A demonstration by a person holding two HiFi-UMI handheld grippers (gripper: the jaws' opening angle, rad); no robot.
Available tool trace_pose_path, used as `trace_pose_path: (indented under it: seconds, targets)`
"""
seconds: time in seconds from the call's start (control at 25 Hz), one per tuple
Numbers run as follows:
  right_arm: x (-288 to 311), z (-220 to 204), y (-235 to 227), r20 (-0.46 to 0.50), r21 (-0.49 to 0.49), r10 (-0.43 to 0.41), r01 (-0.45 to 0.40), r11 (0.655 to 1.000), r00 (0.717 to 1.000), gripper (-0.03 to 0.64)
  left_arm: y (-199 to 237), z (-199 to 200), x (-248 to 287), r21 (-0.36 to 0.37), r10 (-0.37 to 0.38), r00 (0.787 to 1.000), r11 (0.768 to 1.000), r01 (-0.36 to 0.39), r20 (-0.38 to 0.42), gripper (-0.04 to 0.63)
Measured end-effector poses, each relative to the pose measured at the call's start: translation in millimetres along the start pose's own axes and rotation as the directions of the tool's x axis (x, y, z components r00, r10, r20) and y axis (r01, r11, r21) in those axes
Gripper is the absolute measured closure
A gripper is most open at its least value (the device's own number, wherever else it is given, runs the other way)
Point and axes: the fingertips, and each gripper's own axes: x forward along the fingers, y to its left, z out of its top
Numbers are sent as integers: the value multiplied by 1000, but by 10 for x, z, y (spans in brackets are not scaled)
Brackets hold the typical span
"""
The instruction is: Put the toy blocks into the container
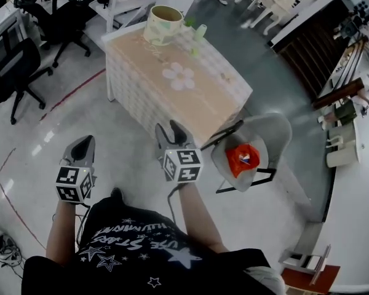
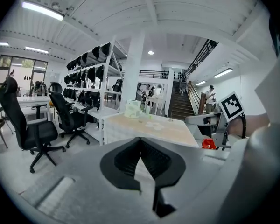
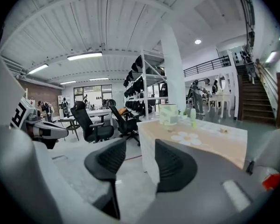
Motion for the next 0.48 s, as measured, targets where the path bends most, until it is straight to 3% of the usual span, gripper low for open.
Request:
trace_pose_path:
  seconds: [0.12,0.48]
  targets:
    - [215,26,47,-26,20,-8,9,1000,1000,379,218,39,135,0,-22,1000,1000,22,-8,586]
    - [510,-151,55,-99,46,-46,50,998,994,364,552,7,486,-23,-80,996,997,80,-35,586]
